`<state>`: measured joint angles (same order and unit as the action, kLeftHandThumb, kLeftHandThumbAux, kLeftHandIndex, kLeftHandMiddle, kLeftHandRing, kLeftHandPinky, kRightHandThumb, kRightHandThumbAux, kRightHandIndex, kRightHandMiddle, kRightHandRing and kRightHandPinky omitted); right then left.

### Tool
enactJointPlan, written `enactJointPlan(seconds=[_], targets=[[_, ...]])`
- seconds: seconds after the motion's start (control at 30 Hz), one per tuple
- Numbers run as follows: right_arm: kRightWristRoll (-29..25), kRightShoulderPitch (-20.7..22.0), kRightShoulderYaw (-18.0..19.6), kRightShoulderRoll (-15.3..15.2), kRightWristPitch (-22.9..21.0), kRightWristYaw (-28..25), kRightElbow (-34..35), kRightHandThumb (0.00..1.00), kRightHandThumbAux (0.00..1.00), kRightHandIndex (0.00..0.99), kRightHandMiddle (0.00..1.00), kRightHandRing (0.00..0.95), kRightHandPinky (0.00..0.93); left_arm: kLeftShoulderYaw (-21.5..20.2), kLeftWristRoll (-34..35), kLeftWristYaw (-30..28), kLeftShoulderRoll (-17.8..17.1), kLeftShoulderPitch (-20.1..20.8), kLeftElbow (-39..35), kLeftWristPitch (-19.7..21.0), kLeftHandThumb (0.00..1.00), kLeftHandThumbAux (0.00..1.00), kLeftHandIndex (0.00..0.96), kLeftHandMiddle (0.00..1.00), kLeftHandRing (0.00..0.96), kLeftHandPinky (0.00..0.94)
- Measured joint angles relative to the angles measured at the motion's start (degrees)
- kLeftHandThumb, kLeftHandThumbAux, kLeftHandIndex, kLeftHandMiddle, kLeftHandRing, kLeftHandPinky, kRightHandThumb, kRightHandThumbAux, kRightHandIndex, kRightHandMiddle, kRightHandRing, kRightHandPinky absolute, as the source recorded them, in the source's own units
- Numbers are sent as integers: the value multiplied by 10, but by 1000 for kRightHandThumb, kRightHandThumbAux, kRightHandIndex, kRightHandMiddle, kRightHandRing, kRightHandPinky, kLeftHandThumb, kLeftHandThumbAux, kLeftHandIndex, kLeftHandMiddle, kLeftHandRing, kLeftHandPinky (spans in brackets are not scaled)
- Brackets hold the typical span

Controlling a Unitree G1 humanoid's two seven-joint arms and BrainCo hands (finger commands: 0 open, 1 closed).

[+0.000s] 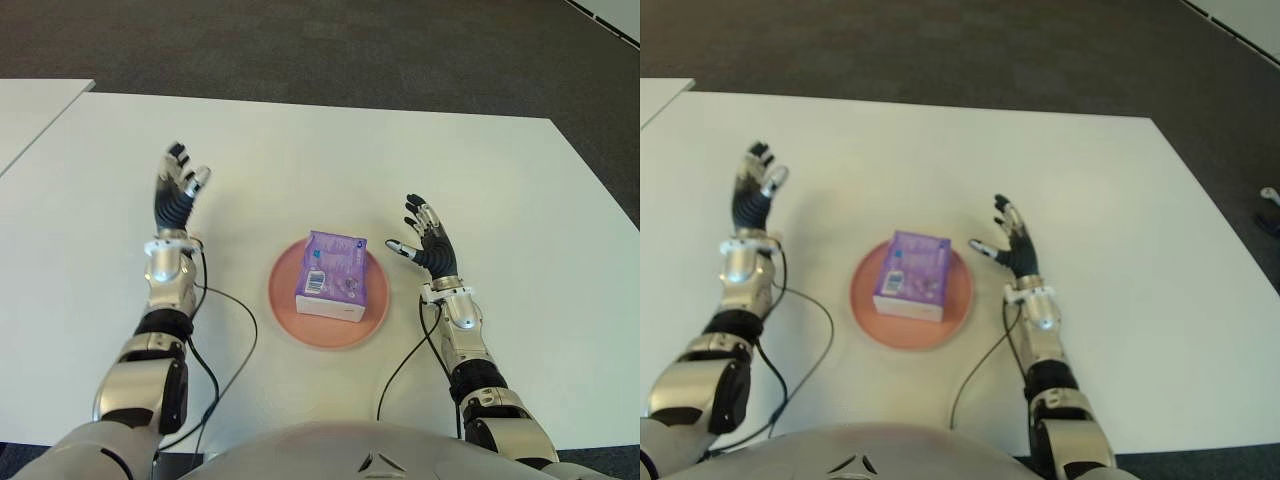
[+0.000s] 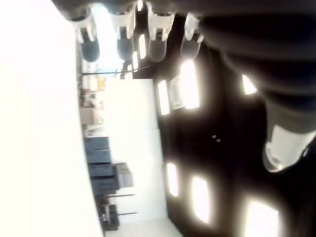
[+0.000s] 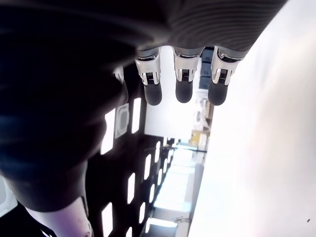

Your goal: Put the tissue paper into the plate.

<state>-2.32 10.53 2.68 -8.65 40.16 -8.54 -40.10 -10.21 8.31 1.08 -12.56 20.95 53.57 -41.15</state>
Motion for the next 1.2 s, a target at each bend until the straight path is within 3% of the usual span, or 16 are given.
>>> enactJointPlan(seconds=[0.37, 0.77, 1.2], targets=[[-1, -17, 0, 5, -18, 2, 22, 0, 817, 0, 0, 0, 0, 10, -64, 56, 12, -55, -36, 34, 0, 552, 0, 0, 0, 0], [-3, -21, 0, 8, -24, -9, 28, 0, 804, 0, 0, 0, 0, 45, -91, 25, 19, -88, -63, 39, 0, 504, 0, 0, 0, 0], [-4, -24, 1, 11, -31, -12, 32, 0, 794, 0, 0, 0, 0, 69, -121, 26, 23, -83, -35, -4, 0, 549, 0, 0, 0, 0]])
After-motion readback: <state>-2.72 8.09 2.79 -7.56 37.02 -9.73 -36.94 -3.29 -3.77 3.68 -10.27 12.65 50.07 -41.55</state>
